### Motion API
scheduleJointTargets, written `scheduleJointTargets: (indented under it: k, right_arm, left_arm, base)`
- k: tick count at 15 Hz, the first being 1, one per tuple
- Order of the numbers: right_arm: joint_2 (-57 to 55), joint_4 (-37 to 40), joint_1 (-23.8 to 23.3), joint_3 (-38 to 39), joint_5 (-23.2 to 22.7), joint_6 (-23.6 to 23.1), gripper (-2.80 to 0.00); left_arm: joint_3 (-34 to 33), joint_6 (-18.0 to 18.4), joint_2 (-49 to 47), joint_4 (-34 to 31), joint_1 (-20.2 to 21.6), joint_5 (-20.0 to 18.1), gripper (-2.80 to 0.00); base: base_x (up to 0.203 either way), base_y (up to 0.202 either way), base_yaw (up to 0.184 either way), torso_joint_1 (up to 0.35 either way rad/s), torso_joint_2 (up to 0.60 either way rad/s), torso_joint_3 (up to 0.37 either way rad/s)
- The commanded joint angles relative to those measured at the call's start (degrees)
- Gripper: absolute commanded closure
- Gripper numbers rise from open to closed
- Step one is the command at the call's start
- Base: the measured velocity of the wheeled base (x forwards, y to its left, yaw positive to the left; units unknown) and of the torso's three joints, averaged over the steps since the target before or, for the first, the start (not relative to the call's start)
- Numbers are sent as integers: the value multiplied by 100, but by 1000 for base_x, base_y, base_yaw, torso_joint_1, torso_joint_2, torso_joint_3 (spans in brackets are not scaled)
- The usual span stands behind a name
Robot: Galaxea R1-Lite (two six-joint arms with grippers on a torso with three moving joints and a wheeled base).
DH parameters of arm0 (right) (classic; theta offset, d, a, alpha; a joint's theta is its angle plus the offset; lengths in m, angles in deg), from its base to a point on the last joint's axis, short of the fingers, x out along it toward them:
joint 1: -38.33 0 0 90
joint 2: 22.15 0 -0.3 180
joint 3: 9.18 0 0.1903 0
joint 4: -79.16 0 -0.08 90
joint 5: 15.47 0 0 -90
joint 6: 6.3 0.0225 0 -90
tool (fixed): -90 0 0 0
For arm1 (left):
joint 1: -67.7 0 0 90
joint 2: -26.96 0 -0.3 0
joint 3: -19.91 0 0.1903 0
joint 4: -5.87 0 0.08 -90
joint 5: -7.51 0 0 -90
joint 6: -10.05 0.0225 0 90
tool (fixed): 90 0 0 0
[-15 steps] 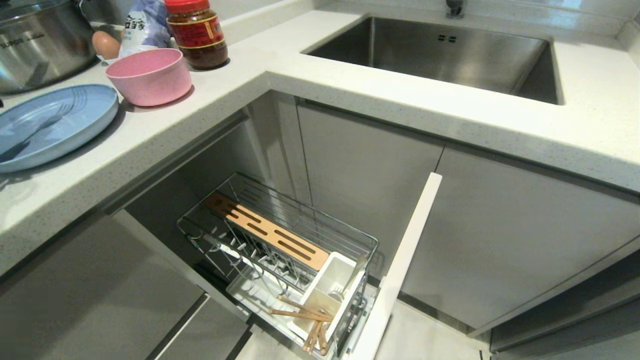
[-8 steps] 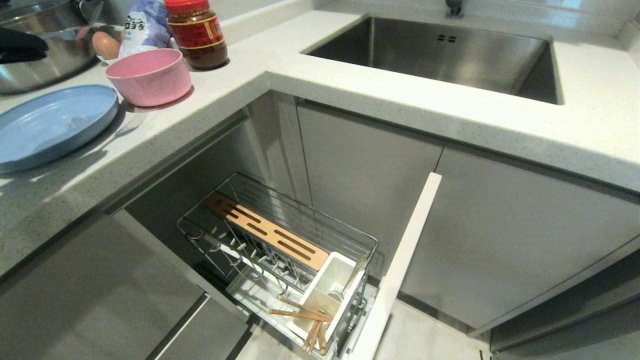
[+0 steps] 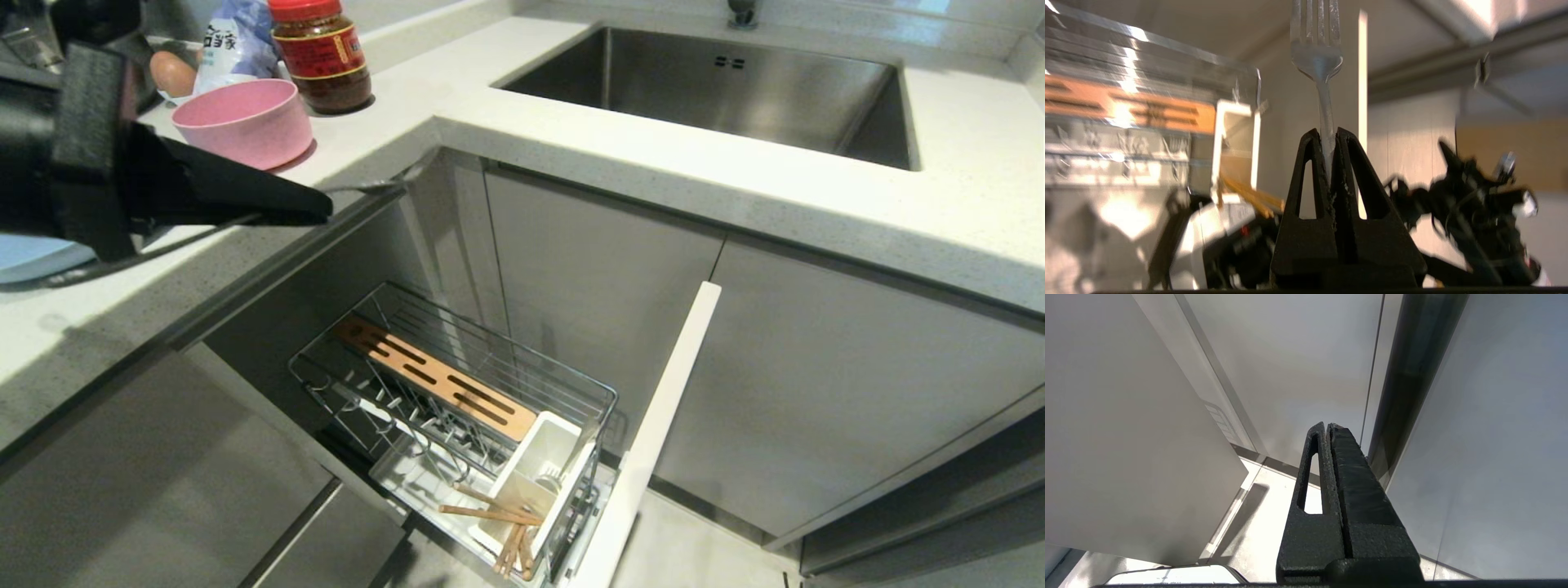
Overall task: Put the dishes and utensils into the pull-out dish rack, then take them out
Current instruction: Pick up the fork and place it in the cupboard
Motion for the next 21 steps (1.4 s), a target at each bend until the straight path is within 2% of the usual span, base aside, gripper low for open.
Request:
scheduleJointTargets:
  k: [1, 2, 4, 6, 8, 10, 13, 21]
  right_arm:
    - [24, -4, -4, 0, 3, 2, 0]
    - [24, -4, -4, 0, 3, 2, 0]
    - [24, -4, -4, 0, 3, 2, 0]
    - [24, -4, 0, 0, 3, 2, 0]
    - [24, -4, -1, 0, 3, 2, 0]
    - [24, -4, -4, 0, 3, 2, 0]
    - [24, -4, -4, 0, 3, 2, 0]
    - [24, -4, -2, 0, 3, 2, 0]
  left_arm:
    - [9, -12, -493, -303, -461, 208, 0]
    - [80, -17, -601, -470, -596, 398, 0]
    - [300, -131, -1105, -917, -944, 1061, 0]
    - [512, -483, -1610, -1190, -1270, 1699, 0]
    - [729, -684, -2012, -1496, -1424, 1976, 0]
    - [990, -832, -2382, -1908, -1537, 2043, 0]
    - [1345, -1009, -2994, -2196, -1610, 2066, 0]
    - [1682, -1041, -4081, -2281, -1677, 2025, 0]
  base:
    - [0, 0, 0, 0, 0, 0]
    - [0, 0, 0, 0, 0, 0]
    - [0, 0, 0, 0, 0, 0]
    - [0, 0, 0, 0, 0, 0]
    - [0, 0, 0, 0, 0, 0]
    - [0, 0, 0, 0, 0, 0]
    - [0, 0, 0, 0, 0, 0]
    - [0, 0, 0, 0, 0, 0]
